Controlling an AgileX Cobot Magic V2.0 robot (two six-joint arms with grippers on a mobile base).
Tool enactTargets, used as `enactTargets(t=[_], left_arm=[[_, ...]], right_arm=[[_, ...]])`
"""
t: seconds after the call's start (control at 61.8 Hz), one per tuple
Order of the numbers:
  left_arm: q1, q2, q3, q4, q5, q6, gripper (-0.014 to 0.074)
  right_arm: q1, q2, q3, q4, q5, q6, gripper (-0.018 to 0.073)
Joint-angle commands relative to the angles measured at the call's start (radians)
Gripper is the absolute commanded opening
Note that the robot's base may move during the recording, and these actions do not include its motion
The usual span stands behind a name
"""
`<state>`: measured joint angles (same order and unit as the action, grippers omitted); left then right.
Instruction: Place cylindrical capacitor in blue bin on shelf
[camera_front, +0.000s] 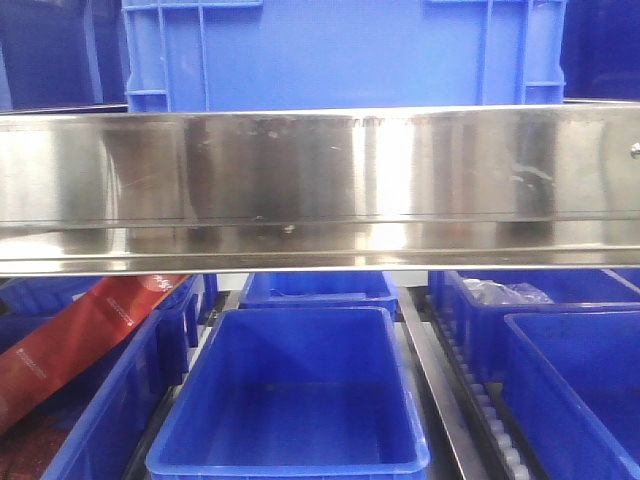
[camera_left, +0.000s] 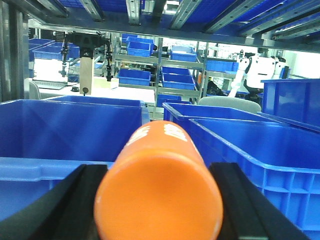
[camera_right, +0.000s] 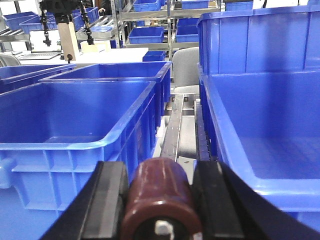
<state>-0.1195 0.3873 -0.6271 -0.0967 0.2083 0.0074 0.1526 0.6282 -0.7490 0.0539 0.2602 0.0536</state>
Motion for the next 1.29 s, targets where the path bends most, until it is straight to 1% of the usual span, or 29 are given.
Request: enactTargets(t=[0.0,0.388,0.534,0.631,0.696,0.744,0.841,0.939,0.987,1.068,1.197,1.278], left_arm=[[-0.006,-0.003,-0.003,-0.006,-0.017,0.000,-0.0111],[-0.006,-0.003,-0.003,-0.006,-0.017,0.000,-0.0111],[-0.006,-0.003,-0.003,-0.006,-0.017,0.000,-0.0111],[-0.006,-0.003,-0.003,-0.006,-0.017,0.000,-0.0111],[-0.006,-0.003,-0.005,-0.006,-0.019,0.000,-0.0111],[-0.009,0.004,-0.015,-0.006,-0.022,0.000,-0.0111],[-0.009,0.055,-0.080,-0.006,-0.008,0.000,-0.0111],[-0.013,0.137,-0.157,-0.006,0.006,0.044,-0.0111],[-0.029,0.200,-0.207,-0.006,0.009,0.069,-0.0111],[-0.067,0.295,-0.275,-0.006,0.011,0.071,-0.0111],[-0.177,0.460,-0.390,-0.006,0.005,0.071,-0.0111],[-0.244,0.575,-0.468,0.005,-0.012,0.071,-0.0111]], right_arm=[[-0.001,-0.005,-0.004,-0.007,-0.032,-0.001,-0.0167],[-0.001,-0.005,-0.004,-0.007,-0.032,-0.001,-0.0167],[-0.001,-0.005,-0.004,-0.007,-0.071,-0.001,-0.0167],[-0.001,-0.005,-0.004,-0.007,-0.070,-0.001,-0.0167],[-0.001,-0.005,-0.004,0.010,-0.071,-0.001,-0.0167],[-0.001,0.002,-0.008,0.010,-0.095,-0.001,-0.0167],[0.001,0.037,-0.054,0.010,-0.095,-0.001,-0.0167],[0.025,0.089,-0.113,0.001,-0.095,-0.010,-0.0167],[0.052,0.133,-0.153,0.001,-0.095,-0.034,-0.0167],[0.099,0.207,-0.212,0.001,-0.097,-0.045,-0.0167],[0.177,0.339,-0.305,0.001,-0.119,-0.045,-0.0167],[0.211,0.424,-0.359,0.001,-0.145,-0.045,-0.0167]])
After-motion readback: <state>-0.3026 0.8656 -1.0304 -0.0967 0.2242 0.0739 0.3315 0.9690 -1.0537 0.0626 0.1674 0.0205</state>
